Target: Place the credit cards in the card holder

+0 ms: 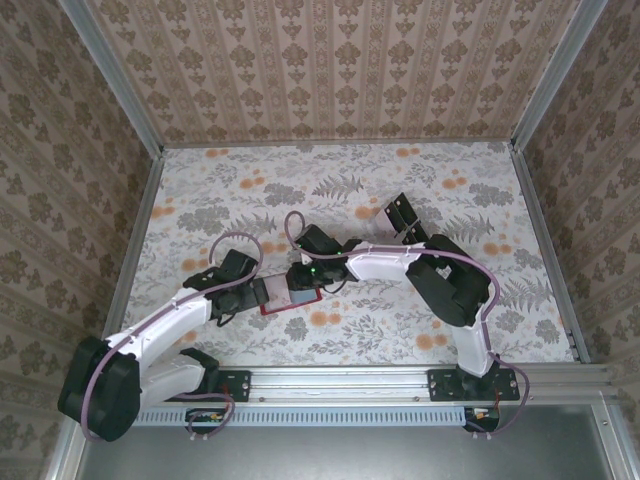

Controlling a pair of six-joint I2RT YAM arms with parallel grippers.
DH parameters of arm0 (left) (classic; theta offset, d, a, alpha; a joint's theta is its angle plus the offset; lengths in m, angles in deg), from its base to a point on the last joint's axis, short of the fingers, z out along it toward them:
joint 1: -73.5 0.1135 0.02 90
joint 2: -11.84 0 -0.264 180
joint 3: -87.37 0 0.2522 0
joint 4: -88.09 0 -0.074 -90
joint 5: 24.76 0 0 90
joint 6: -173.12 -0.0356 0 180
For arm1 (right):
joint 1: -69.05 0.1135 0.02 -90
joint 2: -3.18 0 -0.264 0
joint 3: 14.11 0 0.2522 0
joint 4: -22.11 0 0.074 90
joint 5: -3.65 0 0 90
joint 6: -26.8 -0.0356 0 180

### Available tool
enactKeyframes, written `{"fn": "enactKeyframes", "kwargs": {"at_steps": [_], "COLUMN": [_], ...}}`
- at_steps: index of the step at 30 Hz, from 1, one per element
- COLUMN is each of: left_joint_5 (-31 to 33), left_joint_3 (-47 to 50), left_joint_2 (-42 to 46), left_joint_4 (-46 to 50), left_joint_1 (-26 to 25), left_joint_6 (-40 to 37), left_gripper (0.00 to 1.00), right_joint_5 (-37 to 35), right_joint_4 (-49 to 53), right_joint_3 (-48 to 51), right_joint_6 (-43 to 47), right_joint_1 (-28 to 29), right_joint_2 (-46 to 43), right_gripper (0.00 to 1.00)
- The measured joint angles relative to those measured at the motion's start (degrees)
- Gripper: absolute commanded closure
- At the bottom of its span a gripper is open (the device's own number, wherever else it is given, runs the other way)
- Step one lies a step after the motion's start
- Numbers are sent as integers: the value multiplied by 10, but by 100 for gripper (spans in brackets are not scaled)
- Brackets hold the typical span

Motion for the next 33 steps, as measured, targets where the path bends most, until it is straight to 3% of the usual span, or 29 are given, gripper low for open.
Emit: {"fn": "enactKeyframes", "kwargs": {"at_steps": [15, 33], "left_joint_5": [0, 0], "left_joint_3": [0, -10], "left_joint_2": [-22, -65], "left_joint_4": [-3, -24], "left_joint_1": [0, 0], "left_joint_6": [-2, -11], "left_gripper": [0, 0], "right_joint_5": [-23, -23], "right_joint_4": [-10, 6], "right_joint_3": [52, 2], "right_joint_6": [-13, -8], "right_joint_1": [-28, -4], "right_joint_2": [-39, -30], "right_gripper": [80, 83]}}
